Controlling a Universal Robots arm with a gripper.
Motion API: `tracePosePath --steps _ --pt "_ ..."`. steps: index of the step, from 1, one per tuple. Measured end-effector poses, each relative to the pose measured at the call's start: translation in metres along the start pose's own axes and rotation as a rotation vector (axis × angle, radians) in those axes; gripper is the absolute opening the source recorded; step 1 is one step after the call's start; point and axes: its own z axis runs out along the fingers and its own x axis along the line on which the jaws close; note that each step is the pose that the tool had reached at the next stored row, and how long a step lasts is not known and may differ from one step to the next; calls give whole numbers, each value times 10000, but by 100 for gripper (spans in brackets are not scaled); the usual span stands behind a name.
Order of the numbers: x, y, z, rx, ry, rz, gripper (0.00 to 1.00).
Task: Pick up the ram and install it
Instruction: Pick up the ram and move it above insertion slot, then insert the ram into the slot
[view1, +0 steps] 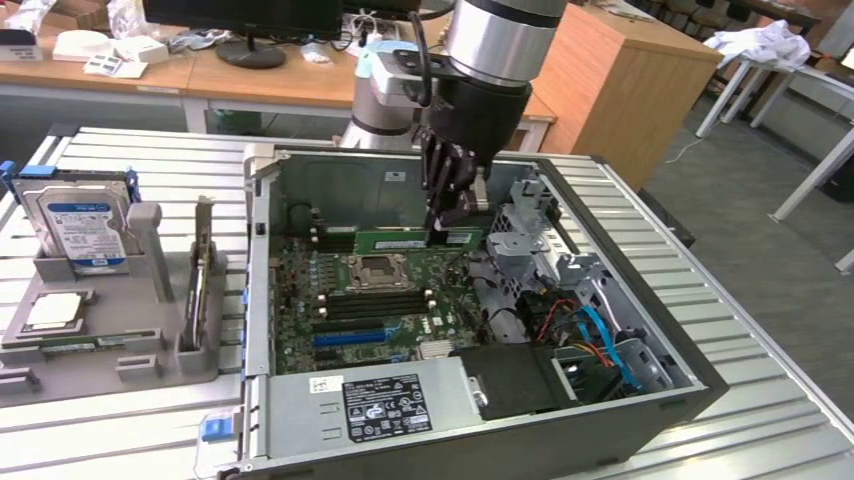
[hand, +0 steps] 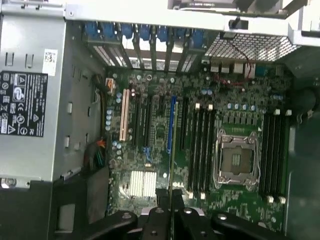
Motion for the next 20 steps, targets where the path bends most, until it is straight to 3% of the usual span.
tracePosePath --steps 14,20 --pt "-5 0 1 1 -2 1 13" --pt "-175 -10 3 1 -1 5 13"
